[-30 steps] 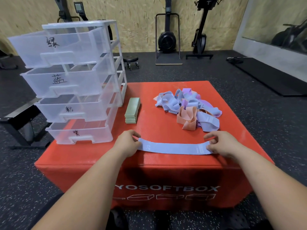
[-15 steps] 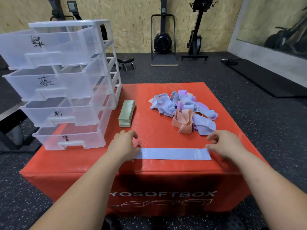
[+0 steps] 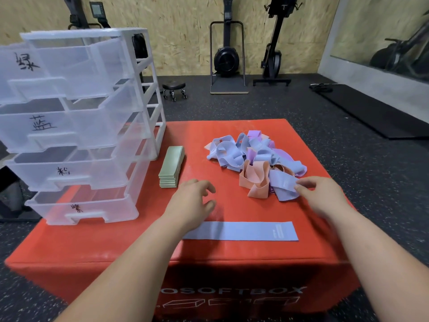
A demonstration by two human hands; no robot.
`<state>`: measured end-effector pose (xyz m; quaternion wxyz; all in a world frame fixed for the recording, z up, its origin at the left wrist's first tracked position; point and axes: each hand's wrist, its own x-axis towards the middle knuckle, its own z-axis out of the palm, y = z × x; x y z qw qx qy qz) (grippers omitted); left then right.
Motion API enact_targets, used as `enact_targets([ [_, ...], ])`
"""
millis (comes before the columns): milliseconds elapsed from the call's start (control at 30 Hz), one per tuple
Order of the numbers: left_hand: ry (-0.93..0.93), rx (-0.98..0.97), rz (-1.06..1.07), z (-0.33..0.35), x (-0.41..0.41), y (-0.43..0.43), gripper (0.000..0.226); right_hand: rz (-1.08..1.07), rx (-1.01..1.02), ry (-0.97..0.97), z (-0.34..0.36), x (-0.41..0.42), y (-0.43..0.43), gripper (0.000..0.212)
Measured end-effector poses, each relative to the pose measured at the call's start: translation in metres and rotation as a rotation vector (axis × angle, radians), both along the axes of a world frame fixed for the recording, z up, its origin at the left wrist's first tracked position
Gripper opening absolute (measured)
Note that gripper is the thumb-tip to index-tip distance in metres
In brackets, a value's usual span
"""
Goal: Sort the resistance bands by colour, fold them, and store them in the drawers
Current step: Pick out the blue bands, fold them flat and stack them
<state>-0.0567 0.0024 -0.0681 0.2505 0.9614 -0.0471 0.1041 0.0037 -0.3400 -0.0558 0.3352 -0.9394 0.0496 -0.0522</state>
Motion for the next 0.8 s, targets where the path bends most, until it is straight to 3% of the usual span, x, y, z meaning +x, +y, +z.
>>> enact_targets([
  [100, -0.044, -0.038, -0.04, 0.003, 0.009, -0.012, 0.025, -0.021, 0.069, -0.177, 0.019, 0.002, 0.009, 0.011],
  [300, -0.135, -0.225, -0.128, 0.018, 0.022, -0.043, 0.023, 0.131, 0.314, -0.386, 0.057, 0.0, 0.029, 0.019],
  [367, -0.129, -0.261, -0.149, 0.02, 0.026, -0.053, 0.023, 0.116, 0.212, -0.387, 0.054, 0.002, 0.028, 0.02],
  [467, -0.098, -0.258, -0.17, 0.016, 0.03, -0.064, 0.022, 0.099, -0.009, -0.216, 0.038, 0.01, 0.016, 0.022],
  [567, -0.037, -0.198, -0.167, 0.007, 0.034, -0.067, 0.024, 0.189, -0.076, 0.042, 0.02, 0.01, 0.017, 0.03],
  [733, 0.042, -0.154, -0.169, -0.001, 0.038, -0.069, 0.026, 0.222, -0.071, 0.083, 0.022, 0.0, 0.046, 0.065],
  [800, 0.048, -0.146, -0.163, -0.002, 0.039, -0.07, 0.025, 0.226, -0.108, 0.089, 0.023, -0.002, 0.052, 0.058],
])
